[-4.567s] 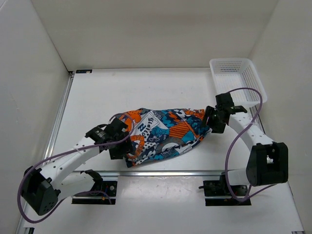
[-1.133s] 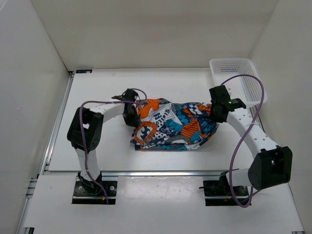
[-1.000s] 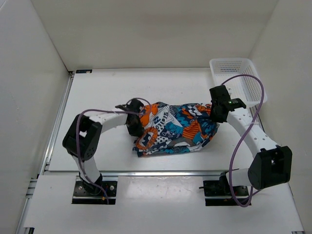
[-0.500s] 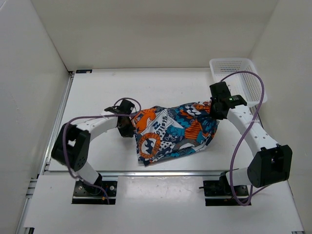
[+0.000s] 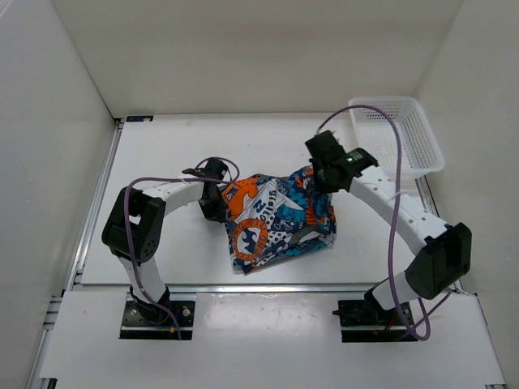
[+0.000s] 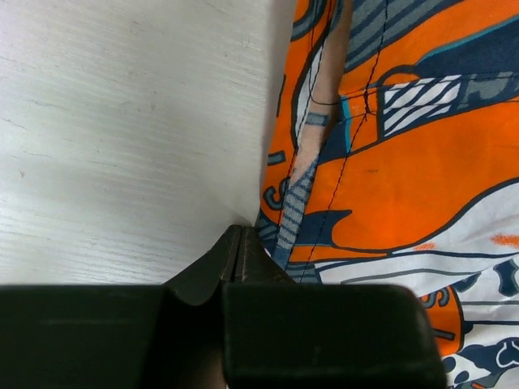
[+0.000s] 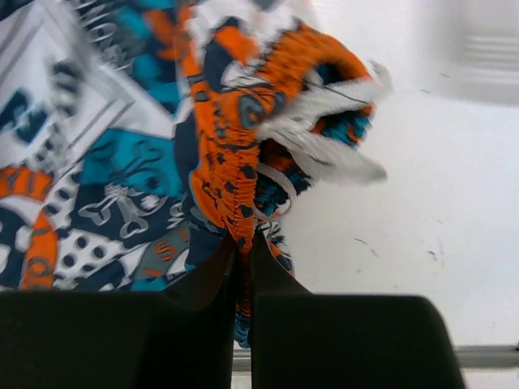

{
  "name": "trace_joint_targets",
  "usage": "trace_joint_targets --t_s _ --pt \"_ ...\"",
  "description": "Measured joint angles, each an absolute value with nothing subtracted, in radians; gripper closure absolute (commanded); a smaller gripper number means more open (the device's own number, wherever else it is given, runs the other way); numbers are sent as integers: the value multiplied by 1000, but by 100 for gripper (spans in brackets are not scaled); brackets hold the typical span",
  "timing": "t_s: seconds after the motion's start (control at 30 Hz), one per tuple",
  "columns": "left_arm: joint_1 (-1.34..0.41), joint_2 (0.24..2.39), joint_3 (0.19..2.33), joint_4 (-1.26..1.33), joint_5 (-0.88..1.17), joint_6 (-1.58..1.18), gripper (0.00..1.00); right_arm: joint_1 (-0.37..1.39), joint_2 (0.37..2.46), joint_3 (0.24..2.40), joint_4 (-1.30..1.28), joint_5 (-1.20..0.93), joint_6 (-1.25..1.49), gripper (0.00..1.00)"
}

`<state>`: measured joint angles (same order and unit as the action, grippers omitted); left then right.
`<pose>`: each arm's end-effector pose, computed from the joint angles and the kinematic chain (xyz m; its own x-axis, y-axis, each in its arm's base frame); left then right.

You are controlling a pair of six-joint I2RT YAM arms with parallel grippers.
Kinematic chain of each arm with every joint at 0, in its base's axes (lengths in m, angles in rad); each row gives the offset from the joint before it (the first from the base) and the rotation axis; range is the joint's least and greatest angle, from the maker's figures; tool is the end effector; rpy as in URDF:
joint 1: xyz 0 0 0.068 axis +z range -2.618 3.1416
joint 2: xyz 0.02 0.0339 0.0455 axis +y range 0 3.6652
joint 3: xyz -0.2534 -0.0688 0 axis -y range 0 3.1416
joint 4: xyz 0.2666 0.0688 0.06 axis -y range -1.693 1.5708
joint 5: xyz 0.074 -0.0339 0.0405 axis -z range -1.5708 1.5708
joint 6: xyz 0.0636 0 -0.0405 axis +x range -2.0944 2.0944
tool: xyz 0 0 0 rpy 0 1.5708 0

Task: Fold and stack the shorts
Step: Fold the shorts

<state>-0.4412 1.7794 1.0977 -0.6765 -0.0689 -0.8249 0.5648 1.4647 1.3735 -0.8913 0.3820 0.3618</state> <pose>0.3150 -0.1439 0.1057 -0.9031 -0.3839 -0.1926 -0.3690 0.9230 -0.1093 0.2981 0.1609 0.2903 -0.7712 -0.0998 -0.6288 -0.0524 0.9942 -0.0936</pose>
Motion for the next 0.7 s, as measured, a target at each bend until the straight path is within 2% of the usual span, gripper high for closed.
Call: trace_joint_targets --t_s 0.4,0.7 --pt "-440 1779 1097 -675 -68 -816 90 978 1754 1655 -966 407 437 100" --pt "-402 1764 1074 -661 -55 -817 90 1067 1912 1788 -994 417 442 100"
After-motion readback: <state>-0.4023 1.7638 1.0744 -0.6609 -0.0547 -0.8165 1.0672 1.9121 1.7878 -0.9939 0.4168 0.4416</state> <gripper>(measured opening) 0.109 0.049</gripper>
